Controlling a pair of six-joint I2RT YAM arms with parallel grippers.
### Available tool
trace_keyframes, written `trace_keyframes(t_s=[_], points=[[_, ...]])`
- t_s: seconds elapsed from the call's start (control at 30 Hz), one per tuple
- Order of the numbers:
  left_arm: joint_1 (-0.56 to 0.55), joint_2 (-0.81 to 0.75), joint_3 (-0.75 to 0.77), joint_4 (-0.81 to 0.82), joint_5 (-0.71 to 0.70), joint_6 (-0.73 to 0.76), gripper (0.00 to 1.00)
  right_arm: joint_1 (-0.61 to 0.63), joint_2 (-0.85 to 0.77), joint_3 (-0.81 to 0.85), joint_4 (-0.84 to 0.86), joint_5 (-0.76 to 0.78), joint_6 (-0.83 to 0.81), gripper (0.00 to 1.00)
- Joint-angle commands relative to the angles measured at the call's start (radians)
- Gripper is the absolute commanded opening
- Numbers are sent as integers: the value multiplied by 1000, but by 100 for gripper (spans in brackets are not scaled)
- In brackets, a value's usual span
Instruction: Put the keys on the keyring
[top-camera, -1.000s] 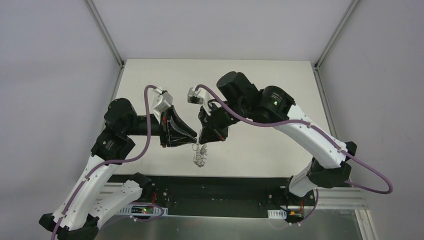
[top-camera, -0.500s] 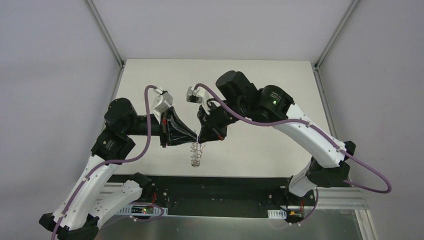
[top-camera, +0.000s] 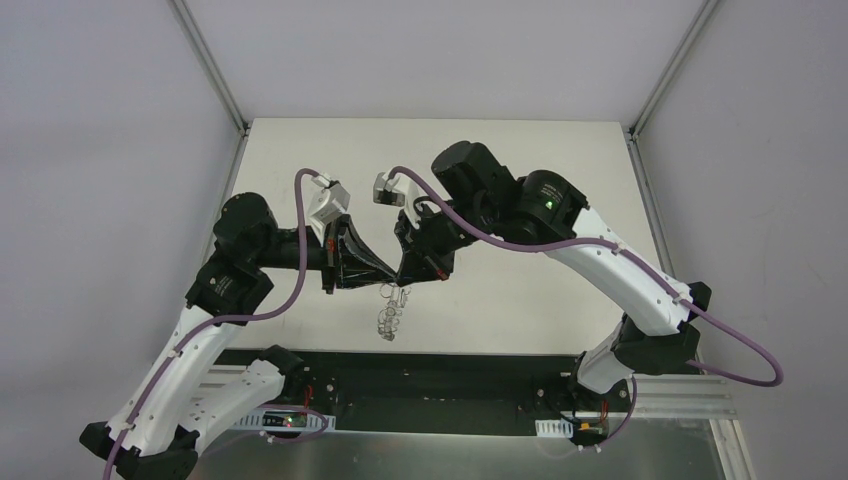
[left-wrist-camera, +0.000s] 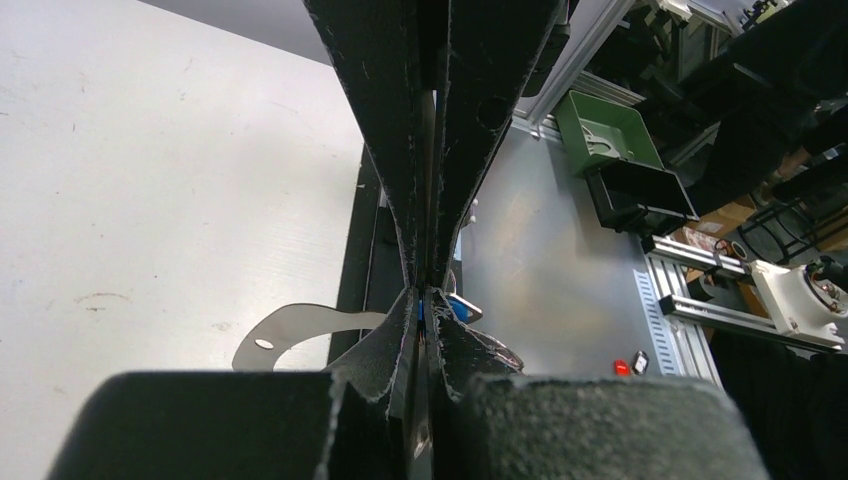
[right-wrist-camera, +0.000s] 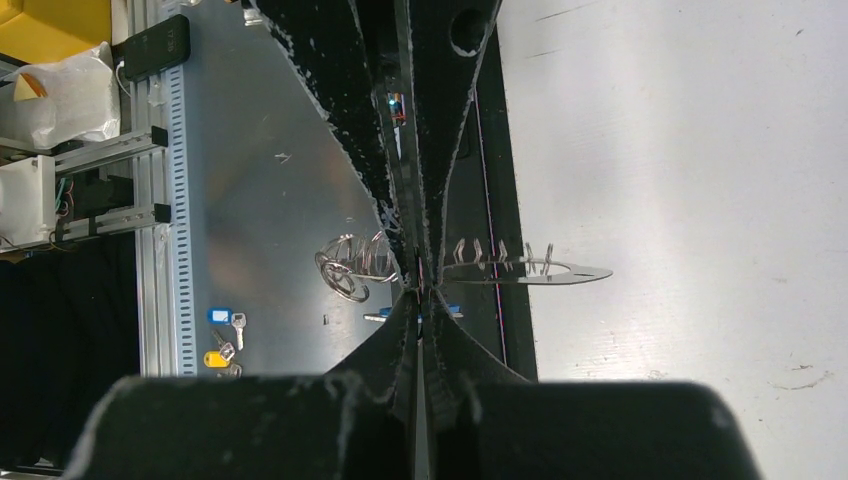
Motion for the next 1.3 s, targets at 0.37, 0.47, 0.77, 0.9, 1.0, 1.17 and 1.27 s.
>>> trace_keyframes(t_s=[0.37, 0.47, 0.77, 0.9, 1.0, 1.17, 1.27], points=[[-1, -56, 31, 101, -72, 2, 0, 7, -228, -191, 284, 128, 81, 38], [-1, -85, 13, 182, -109, -38, 0, 6, -320, -294, 393, 181, 106, 41], [-2, -152, -96, 542, -257, -191, 0, 7, -429, -473, 643, 245, 139, 40], [-3, -201, -186, 713, -382, -238, 0, 7, -464, -530, 762, 224, 119, 40], [-2, -219, -280, 919, -464, -284, 0, 9, -476, -552, 824, 213, 94, 41], [-2, -206, -347, 1079, -529, -307, 0, 8, -474, -542, 854, 190, 31, 41], [-2, -197, -366, 1151, -545, -303, 0, 9, -475, -527, 850, 176, 4, 42]])
